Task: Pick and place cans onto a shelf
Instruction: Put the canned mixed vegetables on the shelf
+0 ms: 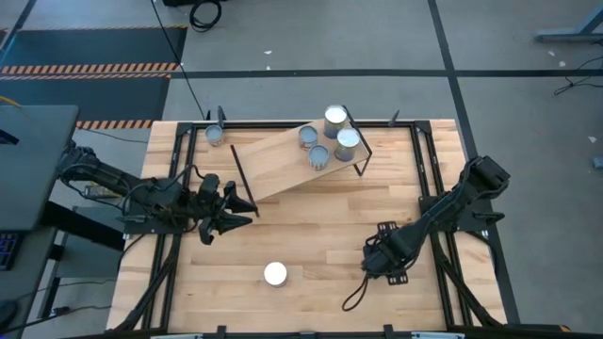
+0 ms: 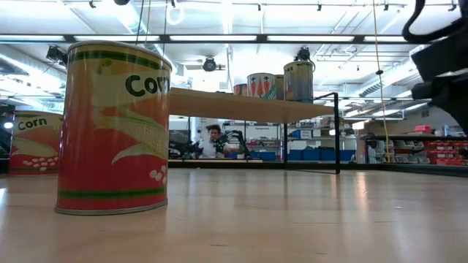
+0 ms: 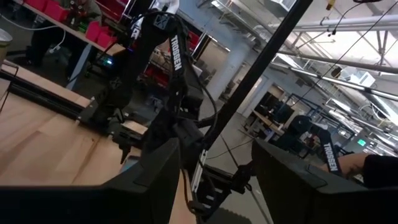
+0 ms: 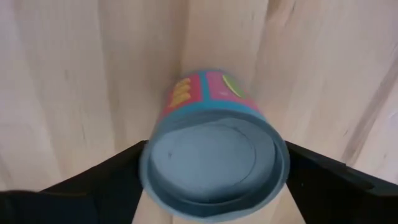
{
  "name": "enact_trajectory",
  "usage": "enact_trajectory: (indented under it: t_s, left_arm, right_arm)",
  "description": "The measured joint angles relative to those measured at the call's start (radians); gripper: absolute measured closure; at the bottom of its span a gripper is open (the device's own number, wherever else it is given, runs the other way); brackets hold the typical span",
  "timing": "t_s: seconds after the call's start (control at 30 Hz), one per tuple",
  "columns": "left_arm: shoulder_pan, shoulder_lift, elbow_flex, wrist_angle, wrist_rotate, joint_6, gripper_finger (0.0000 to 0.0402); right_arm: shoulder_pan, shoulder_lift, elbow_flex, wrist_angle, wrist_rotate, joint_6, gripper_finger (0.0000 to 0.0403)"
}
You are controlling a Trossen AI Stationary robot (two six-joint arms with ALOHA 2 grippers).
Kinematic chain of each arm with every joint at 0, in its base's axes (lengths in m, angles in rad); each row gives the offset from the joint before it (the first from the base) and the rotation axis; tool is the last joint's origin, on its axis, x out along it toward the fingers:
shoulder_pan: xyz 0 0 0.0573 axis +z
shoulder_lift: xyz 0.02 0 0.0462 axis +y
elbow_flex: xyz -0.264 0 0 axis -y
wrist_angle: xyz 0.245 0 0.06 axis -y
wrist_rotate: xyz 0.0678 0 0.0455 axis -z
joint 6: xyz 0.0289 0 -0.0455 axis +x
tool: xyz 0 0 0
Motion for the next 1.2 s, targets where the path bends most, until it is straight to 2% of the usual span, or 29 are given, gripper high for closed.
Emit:
enact_trajectory:
  t_s: [0.17, 0.37, 0.47, 0.57, 0.67, 0.77, 1.0, 1.1, 1.2]
  left_arm:
    - [0.000, 0.000, 0.000, 0.012, -0.014, 0.001, 0.0196]
    - [0.007, 0.000, 0.000, 0.023, -0.035, 0.000, 0.0196]
    - [0.008, 0.000, 0.000, 0.033, -0.035, 0.000, 0.0196]
    - [0.008, 0.000, 0.000, 0.037, -0.035, 0.000, 0.0196]
    - [0.008, 0.000, 0.000, 0.038, -0.043, 0.005, 0.0196]
    - [0.008, 0.000, 0.000, 0.040, -0.067, 0.008, 0.0196]
    - [0.009, 0.000, 0.000, 0.043, -0.068, -0.003, 0.0196]
    - [0.009, 0.000, 0.000, 0.042, -0.068, 0.007, 0.0196]
    - [0.009, 0.000, 0.000, 0.041, -0.068, 0.008, 0.0196]
  right_arm:
    - [-0.054, 0.000, 0.110, -0.122, -0.003, 0.010, 0.0115]
    - [-0.176, 0.003, 0.327, -0.168, 0.015, 0.023, 0.0116]
    - [-0.235, 0.005, 0.444, -0.163, 0.079, 0.037, 0.0116]
    - [-0.301, 0.005, 0.565, -0.153, 0.212, 0.024, 0.0116]
    - [-0.376, 0.015, 0.684, -0.149, 0.336, -0.040, 0.0116]
    - [-0.445, 0.064, 0.818, -0.159, 0.394, -0.164, 0.0116]
    - [-0.538, 0.264, 1.142, -0.194, 0.387, -0.458, 0.0116]
    - [-0.574, 0.331, 1.223, -0.223, 0.373, -0.536, 0.0116]
    - [-0.609, 0.378, 1.248, -0.226, 0.352, -0.591, 0.0116]
